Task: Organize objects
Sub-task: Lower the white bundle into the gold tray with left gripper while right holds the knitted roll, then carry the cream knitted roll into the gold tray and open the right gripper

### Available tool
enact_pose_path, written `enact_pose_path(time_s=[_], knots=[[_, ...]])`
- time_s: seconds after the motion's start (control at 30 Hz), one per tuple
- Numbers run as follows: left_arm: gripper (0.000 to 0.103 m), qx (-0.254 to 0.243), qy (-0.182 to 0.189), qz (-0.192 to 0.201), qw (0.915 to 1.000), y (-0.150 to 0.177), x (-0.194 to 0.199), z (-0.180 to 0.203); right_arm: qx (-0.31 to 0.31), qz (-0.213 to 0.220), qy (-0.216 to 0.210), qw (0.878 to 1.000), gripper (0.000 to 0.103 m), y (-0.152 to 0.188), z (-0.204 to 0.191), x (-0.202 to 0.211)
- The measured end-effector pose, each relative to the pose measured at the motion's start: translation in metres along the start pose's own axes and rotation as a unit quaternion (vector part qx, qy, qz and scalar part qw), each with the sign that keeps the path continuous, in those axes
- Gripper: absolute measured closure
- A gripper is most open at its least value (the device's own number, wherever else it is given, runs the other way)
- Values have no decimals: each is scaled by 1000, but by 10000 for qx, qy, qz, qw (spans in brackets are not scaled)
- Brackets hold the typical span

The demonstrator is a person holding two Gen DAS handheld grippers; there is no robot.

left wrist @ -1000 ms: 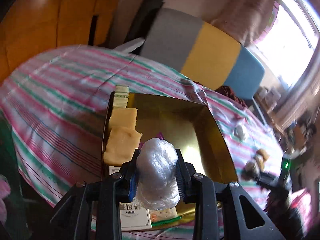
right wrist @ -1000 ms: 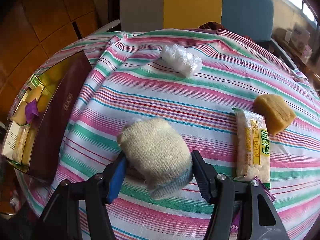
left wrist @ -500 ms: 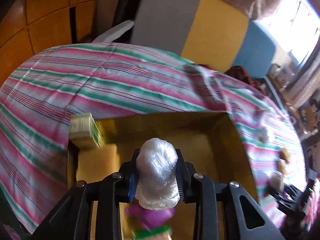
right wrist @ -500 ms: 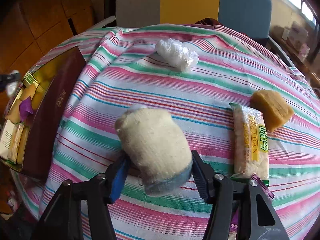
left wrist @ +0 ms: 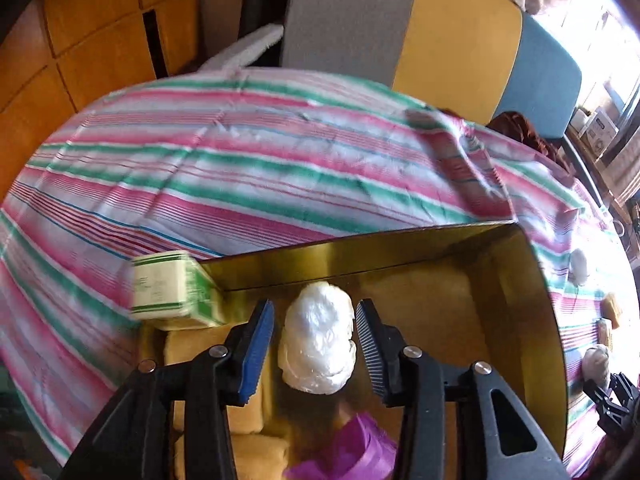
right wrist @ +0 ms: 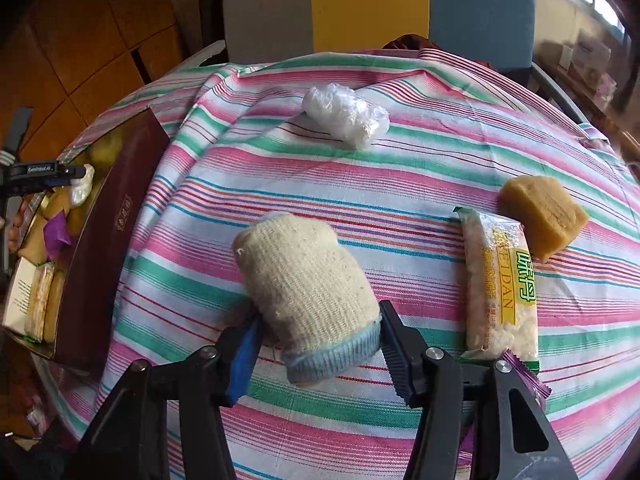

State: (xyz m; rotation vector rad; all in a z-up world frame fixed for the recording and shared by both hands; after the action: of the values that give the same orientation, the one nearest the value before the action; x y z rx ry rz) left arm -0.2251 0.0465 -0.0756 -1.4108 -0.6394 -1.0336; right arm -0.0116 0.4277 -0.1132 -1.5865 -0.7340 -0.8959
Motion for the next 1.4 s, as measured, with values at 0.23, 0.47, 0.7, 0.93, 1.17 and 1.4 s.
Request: enact_pose_path(time_s=[0.23,0.47,0.7,0.93,1.17,1.4], knots=[[60,-58,95,763,9970,30,67,10,-61,133,-120,9998,40,-4,0,3],[59,-313,379,973,9940,82,106,26,-153,150,-236,9995,37,-12,-1,0],[59,-441,346,1032,9931,121,122,32,42,-58,-116,9999,49,-23,-14,-14],[59,-357,185,1151,9925,136,135,23,271,4,136,9995,50,-12,-30,-8],[59,-351,145,1258,9913,144,142,15,226,47,91,9997,50,-9,-40,0],[59,-257,209,1224,9919,150,141,6,397,423,-153,9982,50,-25,-72,30]])
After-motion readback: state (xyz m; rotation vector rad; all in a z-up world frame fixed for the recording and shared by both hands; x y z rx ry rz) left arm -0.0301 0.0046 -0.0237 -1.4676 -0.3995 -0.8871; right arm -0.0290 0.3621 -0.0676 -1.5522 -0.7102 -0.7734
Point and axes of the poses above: each gripper's, at about its wrist camera, not at the fingertips, and x roughly against the way its jaws point, z to its right, y to its underside, the point moved 1 cm from there along -x, roughly the way its jaws point, and after that the axes turned 1 degree about y, right-handed, at the moved point
